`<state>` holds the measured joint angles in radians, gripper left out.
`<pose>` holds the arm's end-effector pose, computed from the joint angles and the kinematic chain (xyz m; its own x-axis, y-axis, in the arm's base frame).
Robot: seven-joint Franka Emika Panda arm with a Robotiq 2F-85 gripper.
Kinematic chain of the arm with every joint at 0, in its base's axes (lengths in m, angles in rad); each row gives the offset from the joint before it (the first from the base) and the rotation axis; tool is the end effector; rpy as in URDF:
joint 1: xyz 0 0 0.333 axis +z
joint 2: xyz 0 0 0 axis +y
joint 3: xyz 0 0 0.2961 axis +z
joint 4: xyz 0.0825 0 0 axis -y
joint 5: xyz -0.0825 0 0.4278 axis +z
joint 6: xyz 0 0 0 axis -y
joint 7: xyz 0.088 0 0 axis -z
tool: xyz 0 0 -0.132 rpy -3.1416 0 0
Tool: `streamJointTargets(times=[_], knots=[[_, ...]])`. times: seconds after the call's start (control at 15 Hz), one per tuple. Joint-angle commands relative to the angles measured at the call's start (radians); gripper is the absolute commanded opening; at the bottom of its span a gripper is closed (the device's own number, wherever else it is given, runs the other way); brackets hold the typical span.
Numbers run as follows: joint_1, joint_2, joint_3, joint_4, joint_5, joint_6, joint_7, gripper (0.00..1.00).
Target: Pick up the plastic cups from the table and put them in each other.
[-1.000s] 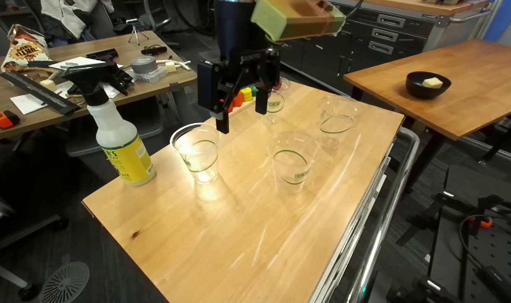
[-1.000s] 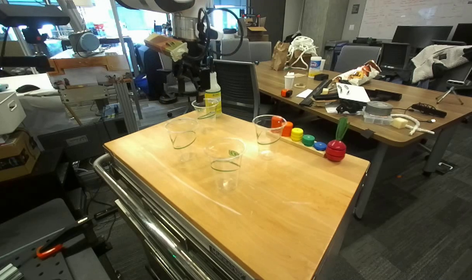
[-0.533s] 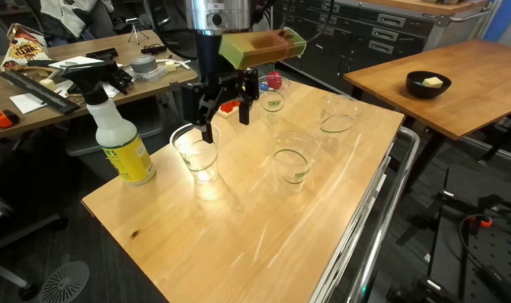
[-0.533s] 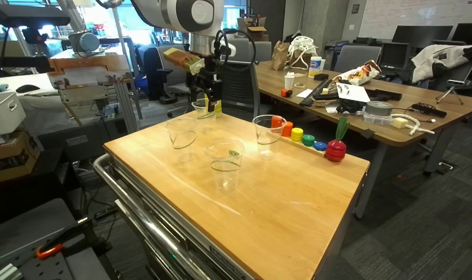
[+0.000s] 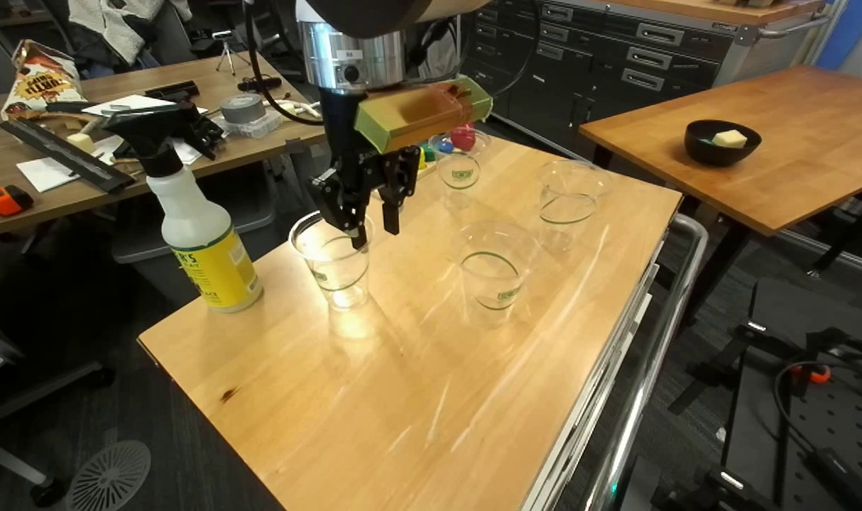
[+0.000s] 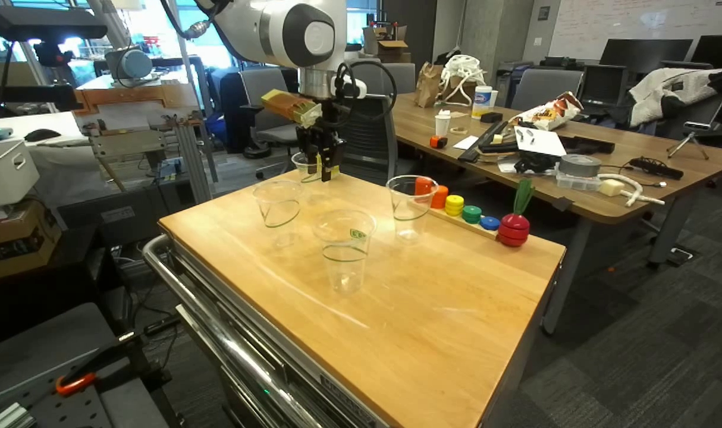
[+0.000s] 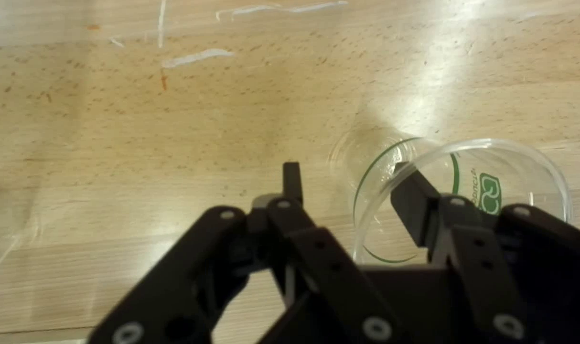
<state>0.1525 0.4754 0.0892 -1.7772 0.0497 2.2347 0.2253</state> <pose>0.6591 0.1629 0.2208 0.9991 -0.0228 -0.0354 -0.0253 -0.9970 -0.0733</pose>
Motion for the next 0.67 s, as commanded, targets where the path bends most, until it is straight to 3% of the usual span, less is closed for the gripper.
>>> streamJointTargets(times=[0.0, 0.13, 0.33, 0.6], knots=[[0.019, 0.012, -0.012, 0.012, -0.004, 0.049, 0.034, 0.2], [0.018, 0.011, -0.008, 0.003, 0.006, 0.076, 0.038, 0.07], [0.02, 0.002, -0.007, -0.009, 0.012, 0.096, 0.049, 0.01], [-0.014, -0.022, 0.009, -0.008, 0.107, 0.036, 0.072, 0.06]])
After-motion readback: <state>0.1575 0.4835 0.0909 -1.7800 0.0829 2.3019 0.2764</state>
